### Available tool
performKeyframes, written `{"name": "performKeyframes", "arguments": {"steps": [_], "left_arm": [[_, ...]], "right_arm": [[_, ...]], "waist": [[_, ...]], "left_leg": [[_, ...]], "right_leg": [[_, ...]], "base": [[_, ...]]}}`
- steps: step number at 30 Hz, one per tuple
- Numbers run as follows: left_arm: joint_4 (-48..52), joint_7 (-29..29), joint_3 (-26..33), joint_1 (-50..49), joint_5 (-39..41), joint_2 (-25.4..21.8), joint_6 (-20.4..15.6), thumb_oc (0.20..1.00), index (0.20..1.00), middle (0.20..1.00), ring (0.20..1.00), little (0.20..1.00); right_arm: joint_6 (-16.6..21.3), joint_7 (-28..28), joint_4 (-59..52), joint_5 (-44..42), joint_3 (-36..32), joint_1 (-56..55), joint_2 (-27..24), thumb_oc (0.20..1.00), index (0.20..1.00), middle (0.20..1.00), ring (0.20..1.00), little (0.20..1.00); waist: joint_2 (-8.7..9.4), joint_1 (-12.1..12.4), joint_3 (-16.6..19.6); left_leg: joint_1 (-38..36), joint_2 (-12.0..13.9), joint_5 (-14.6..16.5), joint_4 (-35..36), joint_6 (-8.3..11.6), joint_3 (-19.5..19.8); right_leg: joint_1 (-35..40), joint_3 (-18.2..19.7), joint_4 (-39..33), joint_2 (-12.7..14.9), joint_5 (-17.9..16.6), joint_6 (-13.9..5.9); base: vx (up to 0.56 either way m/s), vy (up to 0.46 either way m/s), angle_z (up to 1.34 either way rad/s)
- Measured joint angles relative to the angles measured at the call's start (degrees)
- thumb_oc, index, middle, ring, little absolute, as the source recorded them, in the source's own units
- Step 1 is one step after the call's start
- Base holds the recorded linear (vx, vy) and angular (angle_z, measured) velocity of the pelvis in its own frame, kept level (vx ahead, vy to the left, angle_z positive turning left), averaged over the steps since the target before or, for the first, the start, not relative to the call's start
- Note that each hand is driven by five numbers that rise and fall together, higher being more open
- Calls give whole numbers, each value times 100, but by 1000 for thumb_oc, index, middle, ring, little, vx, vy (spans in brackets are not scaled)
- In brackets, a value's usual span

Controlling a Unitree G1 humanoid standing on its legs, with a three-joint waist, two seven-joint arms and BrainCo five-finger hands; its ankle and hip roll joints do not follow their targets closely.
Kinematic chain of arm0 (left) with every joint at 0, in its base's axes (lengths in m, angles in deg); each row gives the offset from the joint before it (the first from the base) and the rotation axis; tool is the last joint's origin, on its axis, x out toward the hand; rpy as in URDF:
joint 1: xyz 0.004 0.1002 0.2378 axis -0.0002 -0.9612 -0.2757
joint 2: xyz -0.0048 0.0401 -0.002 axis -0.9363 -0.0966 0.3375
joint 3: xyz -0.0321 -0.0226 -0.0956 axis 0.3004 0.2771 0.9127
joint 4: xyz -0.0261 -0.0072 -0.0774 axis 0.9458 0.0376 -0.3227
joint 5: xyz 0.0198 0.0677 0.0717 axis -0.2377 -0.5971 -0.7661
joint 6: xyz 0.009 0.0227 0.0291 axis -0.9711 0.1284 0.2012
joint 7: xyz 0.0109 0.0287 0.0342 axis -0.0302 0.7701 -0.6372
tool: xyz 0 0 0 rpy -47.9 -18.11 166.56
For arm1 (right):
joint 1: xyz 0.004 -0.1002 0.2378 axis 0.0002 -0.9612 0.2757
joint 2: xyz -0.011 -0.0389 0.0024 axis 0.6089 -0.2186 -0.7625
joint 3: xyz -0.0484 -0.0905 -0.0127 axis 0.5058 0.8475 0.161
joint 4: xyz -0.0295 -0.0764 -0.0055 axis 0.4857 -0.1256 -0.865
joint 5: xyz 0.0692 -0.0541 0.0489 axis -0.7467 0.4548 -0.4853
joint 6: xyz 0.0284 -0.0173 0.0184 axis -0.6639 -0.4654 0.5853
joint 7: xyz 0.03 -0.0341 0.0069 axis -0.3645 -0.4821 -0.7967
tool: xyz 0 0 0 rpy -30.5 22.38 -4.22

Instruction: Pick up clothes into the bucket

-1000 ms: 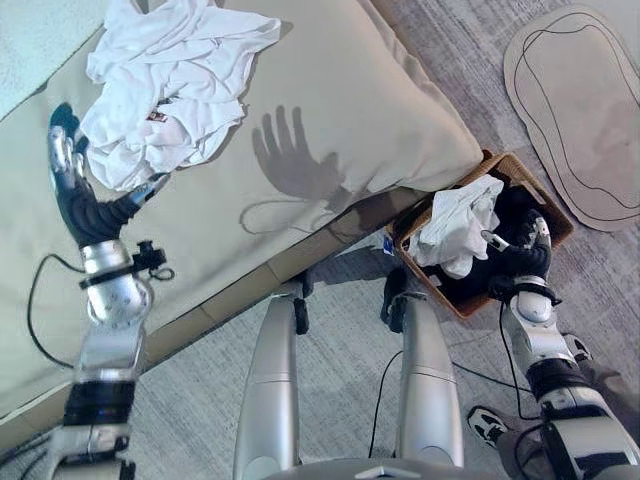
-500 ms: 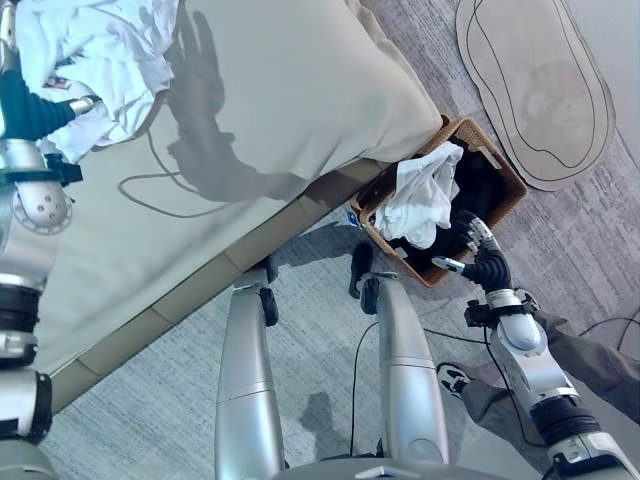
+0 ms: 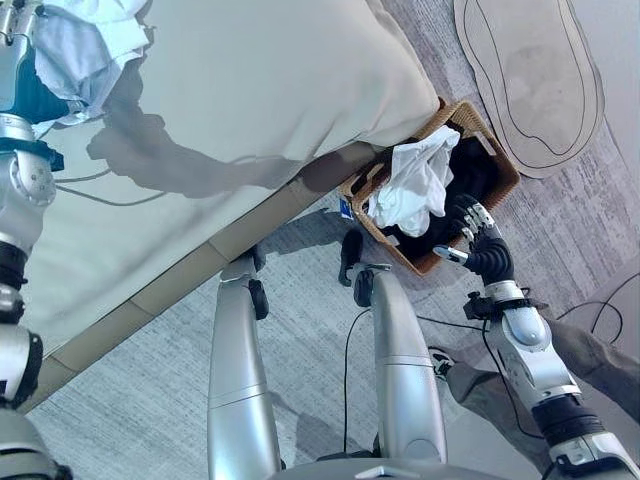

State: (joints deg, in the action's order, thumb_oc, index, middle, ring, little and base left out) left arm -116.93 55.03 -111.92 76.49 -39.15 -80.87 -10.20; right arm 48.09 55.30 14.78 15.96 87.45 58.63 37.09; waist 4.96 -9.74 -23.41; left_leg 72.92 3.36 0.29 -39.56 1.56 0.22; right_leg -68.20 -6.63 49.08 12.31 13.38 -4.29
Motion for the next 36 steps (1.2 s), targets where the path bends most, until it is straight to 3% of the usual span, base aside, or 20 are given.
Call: {"name": "performKeyframes", "arguments": {"steps": [1,13,22,24,26,27,30,32,36], "left_arm": [[-107,111,-98,79,-2,-42,-6,200,200,200,200,200],[-41,433,5,47,-33,-98,1,200,200,200,200,200],[908,555,691,-1099,-128,-56,-57,200,200,200,200,200],[1468,583,1309,-1716,-129,126,-101,200,200,200,200,200],[1951,603,1565,-2259,-133,336,-221,200,200,200,200,200],[2005,593,1820,-2512,-126,672,-300,200,200,200,200,200],[2391,610,1987,-3095,-125,932,-379,200,200,200,200,200],[3107,706,2406,-3679,-119,1330,-519,200,200,200,200,200],[3587,901,2441,-3945,-65,1596,-772,200,200,200,200,200]], "right_arm": [[4,-18,-17,-9,1,1,9,1000,1000,1000,1000,1000],[8,-172,-41,-130,-60,-9,30,1000,1000,1000,1000,1000],[9,-179,-30,-128,-76,-69,61,1000,1000,1000,1000,1000],[4,-174,-20,-126,-103,-95,121,1000,1000,1000,1000,1000],[1,-172,10,-120,-114,-159,189,1000,1000,1000,1000,1000],[-2,-164,72,-109,-118,-157,193,1000,1000,1000,1000,1000],[1,-157,75,-55,-181,-182,193,1000,1000,1000,1000,1000],[-32,-102,103,56,-317,-186,206,1000,1000,1000,1000,1000],[-93,69,133,626,-308,-100,197,1000,1000,1000,1000,1000]], "waist": [[0,-13,0],[-3,-19,1],[-6,93,7],[-7,154,11],[-7,258,11],[-7,301,14],[-9,360,52],[-10,428,52],[-6,570,75]], "left_leg": [[0,-2,0,-2,0,-1],[-30,13,3,5,4,-22],[-449,30,13,169,19,-100],[-686,19,13,342,20,-115],[-1018,12,17,481,29,-116],[-1290,4,18,637,29,-155],[-1792,-46,17,877,30,-139],[-2260,-96,-32,1101,53,-137],[-3050,-136,-109,1484,36,-73]], "right_leg": [[0,0,-8,2,0,0],[-4,17,-11,1,1,2],[325,64,-43,8,13,15],[531,55,-161,12,9,11],[850,20,-275,19,23,25],[1114,14,-421,23,22,23],[1617,-33,-615,48,47,16],[2090,-92,-789,91,60,-11],[2933,-243,-1182,89,27,-51]], "base": [[0,0,0],[0,0,0],[1,-8,0],[23,-60,3],[23,-46,5],[32,-28,3],[40,-53,9],[19,-58,14],[55,-54,13]]}}
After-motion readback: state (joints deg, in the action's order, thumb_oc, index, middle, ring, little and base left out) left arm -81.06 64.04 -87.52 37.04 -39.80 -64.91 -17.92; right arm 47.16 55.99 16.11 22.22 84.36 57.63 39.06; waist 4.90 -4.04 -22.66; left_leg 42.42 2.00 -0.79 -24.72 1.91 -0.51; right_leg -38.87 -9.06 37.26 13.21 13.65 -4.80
